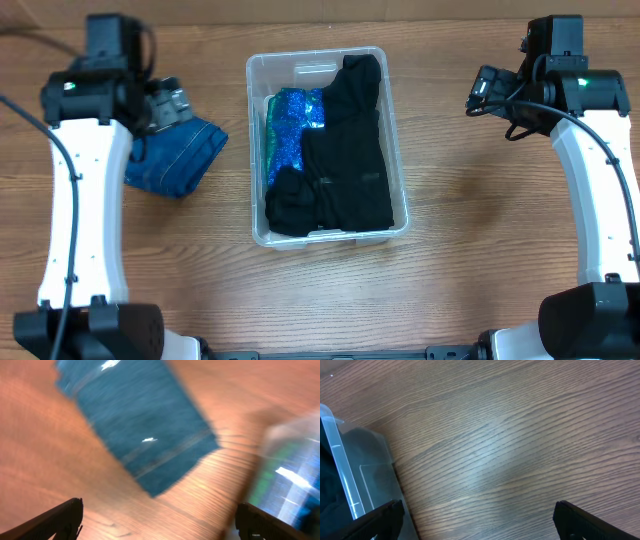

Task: Pack container
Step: 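Move the left gripper to the folded blue denim and grasp it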

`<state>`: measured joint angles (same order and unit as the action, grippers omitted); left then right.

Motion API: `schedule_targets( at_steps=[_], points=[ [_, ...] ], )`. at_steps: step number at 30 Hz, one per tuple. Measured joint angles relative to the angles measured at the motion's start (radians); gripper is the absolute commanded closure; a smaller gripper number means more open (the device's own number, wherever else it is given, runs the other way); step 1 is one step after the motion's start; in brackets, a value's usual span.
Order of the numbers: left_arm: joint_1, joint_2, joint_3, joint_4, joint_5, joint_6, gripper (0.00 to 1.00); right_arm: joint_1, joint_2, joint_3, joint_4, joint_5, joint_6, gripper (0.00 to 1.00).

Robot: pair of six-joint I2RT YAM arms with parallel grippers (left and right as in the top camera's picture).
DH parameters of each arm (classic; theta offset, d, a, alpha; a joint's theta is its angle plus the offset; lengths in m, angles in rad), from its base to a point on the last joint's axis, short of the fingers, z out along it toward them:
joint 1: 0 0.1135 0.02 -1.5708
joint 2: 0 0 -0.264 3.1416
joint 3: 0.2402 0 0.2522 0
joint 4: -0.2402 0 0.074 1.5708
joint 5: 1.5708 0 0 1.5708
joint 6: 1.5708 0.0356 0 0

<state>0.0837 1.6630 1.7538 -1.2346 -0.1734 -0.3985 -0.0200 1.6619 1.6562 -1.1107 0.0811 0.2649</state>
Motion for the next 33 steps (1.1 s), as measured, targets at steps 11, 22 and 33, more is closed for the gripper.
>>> schedule_targets(
  at_steps=[11,22,33],
  points=[
    [0.418,0.149,-0.492,0.607,0.429,0.018,0.0,0.0,0.0,0.0,0.0,0.0,-0.001,0.0],
    [0.429,0.356,-0.451,0.714,0.587,-0.027,0.57,0.0,0.0,0.0,0.0,0.0,-0.003,0.0],
    [0.435,0.225,-0.512,0.64,0.647,0.013,0.96,0.0,0.0,0.0,-0.004,0.0,-0.004,0.0]
  ],
)
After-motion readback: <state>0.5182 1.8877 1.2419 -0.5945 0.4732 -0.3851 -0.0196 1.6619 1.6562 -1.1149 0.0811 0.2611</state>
